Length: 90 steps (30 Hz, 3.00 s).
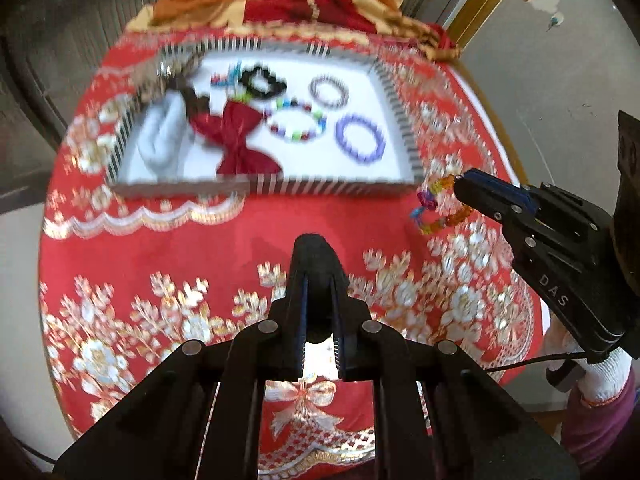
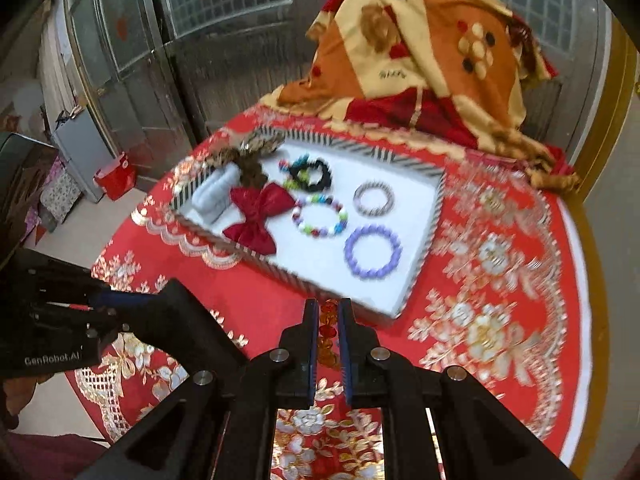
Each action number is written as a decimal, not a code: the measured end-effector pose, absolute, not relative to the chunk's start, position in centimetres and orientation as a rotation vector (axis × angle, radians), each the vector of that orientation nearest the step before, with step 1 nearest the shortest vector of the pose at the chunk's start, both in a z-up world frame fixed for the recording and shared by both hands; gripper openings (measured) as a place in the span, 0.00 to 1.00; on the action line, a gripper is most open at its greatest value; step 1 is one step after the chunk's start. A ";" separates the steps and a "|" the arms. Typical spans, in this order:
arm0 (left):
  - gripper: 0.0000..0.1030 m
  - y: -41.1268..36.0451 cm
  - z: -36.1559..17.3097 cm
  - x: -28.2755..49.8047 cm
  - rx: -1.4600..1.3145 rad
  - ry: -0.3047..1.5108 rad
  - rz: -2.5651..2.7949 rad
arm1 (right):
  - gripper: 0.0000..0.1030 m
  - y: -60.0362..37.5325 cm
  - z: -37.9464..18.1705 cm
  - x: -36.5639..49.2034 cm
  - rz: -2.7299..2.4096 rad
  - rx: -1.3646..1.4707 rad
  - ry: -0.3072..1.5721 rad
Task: Organize jewelry
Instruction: 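Carry both items over the tray while right gripper releases the amber bracelet inside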
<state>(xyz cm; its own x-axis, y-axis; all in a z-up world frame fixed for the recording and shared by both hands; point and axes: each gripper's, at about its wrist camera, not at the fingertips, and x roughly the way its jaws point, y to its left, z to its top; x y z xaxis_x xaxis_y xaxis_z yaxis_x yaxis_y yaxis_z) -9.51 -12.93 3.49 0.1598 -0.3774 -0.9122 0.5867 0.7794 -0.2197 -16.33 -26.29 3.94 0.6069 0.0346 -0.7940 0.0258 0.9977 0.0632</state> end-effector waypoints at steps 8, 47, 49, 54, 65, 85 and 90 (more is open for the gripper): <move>0.09 -12.9 7.9 -7.5 0.194 1.126 -0.700 | 0.08 -28.1 7.6 -16.0 -0.028 0.060 0.864; 0.09 -19.1 2.0 2.6 0.069 1.267 -0.577 | 0.09 -31.8 5.1 -2.7 0.058 0.031 0.955; 0.09 -18.7 1.3 2.9 0.069 1.279 -0.557 | 0.09 -31.8 4.9 -1.9 0.069 0.029 0.957; 0.09 -18.1 -0.2 3.1 0.078 1.301 -0.526 | 0.08 -31.3 4.4 0.3 0.104 0.039 0.960; 0.09 -17.3 -1.6 3.6 0.059 1.335 -0.479 | 0.08 -30.7 0.7 6.8 0.211 0.093 0.996; 0.45 -18.3 -1.5 3.4 0.094 1.298 -0.435 | 0.35 -35.5 -3.4 7.1 0.103 0.228 1.021; 0.45 -18.0 -0.4 2.4 0.133 1.251 -0.412 | 0.35 -35.6 -0.5 3.4 0.069 0.245 0.950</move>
